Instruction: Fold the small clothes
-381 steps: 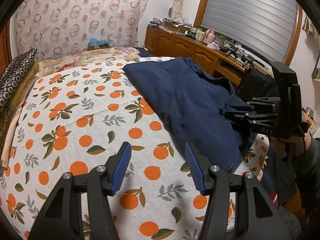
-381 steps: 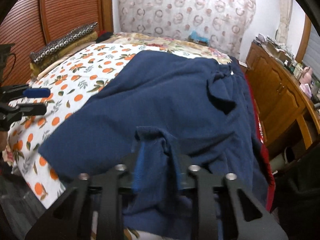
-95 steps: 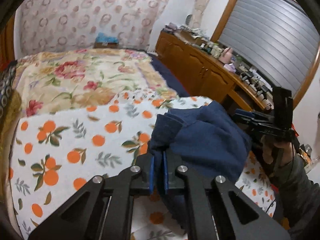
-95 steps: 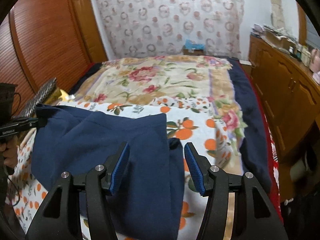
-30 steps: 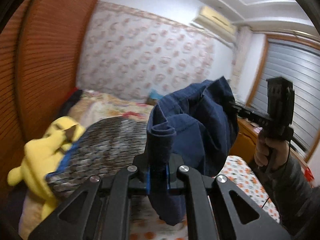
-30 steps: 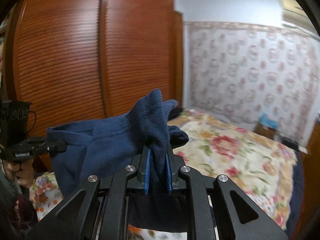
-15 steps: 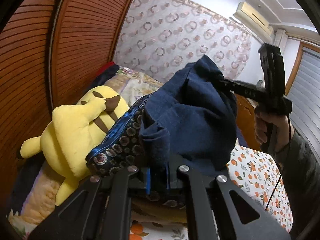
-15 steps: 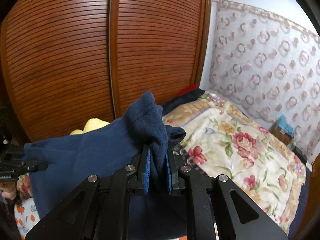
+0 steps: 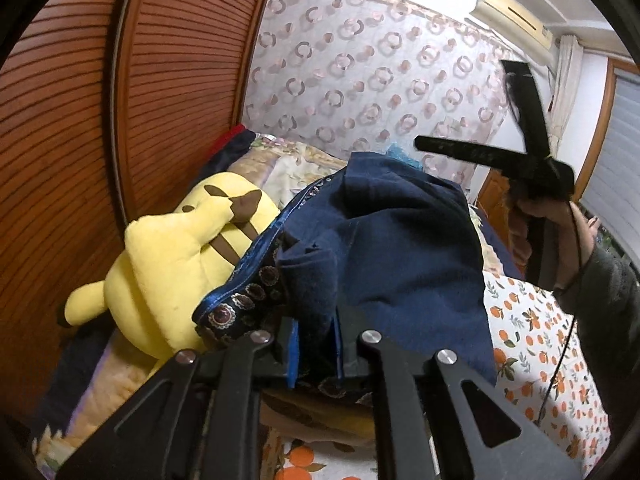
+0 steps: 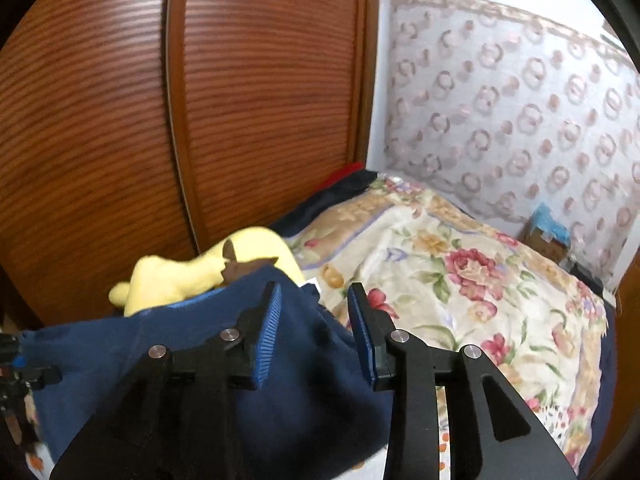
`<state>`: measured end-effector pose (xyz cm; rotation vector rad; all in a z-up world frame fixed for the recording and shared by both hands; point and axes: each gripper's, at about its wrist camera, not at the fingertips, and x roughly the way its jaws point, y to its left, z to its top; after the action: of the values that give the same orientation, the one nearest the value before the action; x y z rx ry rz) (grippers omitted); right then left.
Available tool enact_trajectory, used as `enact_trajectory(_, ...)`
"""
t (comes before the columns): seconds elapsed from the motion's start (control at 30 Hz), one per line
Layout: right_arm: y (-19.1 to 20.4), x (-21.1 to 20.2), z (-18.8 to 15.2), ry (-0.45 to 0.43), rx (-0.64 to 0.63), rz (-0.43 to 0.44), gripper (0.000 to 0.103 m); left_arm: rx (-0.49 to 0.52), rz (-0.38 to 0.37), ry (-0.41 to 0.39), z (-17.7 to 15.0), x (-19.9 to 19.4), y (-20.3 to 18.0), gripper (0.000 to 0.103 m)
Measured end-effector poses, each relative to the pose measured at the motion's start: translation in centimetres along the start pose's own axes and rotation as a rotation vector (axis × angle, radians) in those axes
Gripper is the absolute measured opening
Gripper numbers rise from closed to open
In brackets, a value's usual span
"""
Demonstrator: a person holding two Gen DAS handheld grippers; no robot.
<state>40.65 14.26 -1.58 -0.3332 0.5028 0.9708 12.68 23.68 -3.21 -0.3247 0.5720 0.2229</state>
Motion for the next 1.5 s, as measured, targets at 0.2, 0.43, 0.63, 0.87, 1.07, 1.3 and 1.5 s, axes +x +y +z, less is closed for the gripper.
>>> enact_trajectory(0.2,3.0,-3.1,-1.7,0.005,-0.043,0.118,0.037,0.05,0.026,-0.031,0.1,-1.6,-0.7,0.04)
enact_trajectory(0.43,6.4,-1.3,-5.1,0.093,-0.079,0.156,0.039,0.084,0.068,-0.087,0.3,-4.1,-1.3,0.059)
enact_trajectory(0.63,6.3,0.7,-6.9,0.111,-0.053,0.116,0.04,0.1,0.072,-0.11,0.2,-6.1,-1.6,0.059)
enact_trajectory(0.87,6.2,-3.5,-7.1,0.059,0.023,0.085,0.041,0.121,0.072,-0.112,-0.3,-7.2,-2.4,0.06)
enact_trajectory(1.07,6.2,-10.1,-8.5,0.002,0.058,0.043,0.046,0.148,0.039,-0.101,-1.4,-7.7,-4.4,0.06)
enact_trajectory(1.3,6.1,-16.4,-11.5,-0.017,0.105,-0.025,0.061,0.201,0.03,-0.085,-3.2,-7.8,-7.6,0.06)
enact_trajectory(1.5,6.1,-21.2,-15.2,-0.018,0.145,-0.102,0.074,0.222,-0.022,-0.073,-4.6,-7.8,-10.7,0.06)
